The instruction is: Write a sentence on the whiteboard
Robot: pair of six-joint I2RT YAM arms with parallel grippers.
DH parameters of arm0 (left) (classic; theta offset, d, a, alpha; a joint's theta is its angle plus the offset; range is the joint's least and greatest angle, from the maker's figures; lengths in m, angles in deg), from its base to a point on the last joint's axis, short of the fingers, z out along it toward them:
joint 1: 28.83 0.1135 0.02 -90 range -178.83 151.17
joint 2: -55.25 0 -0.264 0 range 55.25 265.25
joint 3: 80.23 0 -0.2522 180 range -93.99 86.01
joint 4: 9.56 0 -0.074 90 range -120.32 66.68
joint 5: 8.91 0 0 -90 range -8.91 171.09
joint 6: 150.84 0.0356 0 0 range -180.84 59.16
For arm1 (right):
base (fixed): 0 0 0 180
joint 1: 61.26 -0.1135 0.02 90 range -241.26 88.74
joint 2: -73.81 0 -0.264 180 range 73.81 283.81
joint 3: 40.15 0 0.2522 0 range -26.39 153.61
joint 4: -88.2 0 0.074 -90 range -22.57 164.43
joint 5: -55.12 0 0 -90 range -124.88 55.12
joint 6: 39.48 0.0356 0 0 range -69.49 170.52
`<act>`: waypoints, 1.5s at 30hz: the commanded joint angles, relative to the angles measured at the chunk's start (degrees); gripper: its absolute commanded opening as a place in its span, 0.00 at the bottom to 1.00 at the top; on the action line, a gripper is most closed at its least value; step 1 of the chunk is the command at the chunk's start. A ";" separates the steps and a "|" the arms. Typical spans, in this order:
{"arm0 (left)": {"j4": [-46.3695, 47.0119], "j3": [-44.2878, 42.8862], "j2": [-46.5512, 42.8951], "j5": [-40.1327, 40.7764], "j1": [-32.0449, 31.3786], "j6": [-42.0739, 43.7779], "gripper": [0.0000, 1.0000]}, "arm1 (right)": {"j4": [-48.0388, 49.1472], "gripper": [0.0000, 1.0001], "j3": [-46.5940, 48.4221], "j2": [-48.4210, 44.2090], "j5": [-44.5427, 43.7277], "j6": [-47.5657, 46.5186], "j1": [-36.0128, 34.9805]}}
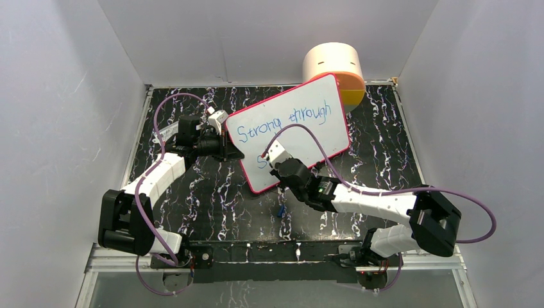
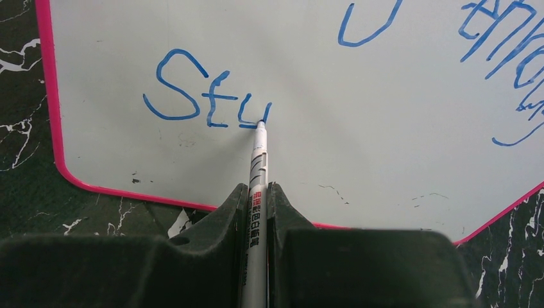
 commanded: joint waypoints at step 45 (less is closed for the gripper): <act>-4.93 -1.48 1.37 3.68 -0.09 2.82 0.00 | 5.03 0.00 -3.00 -6.26 3.10 1.05 6.10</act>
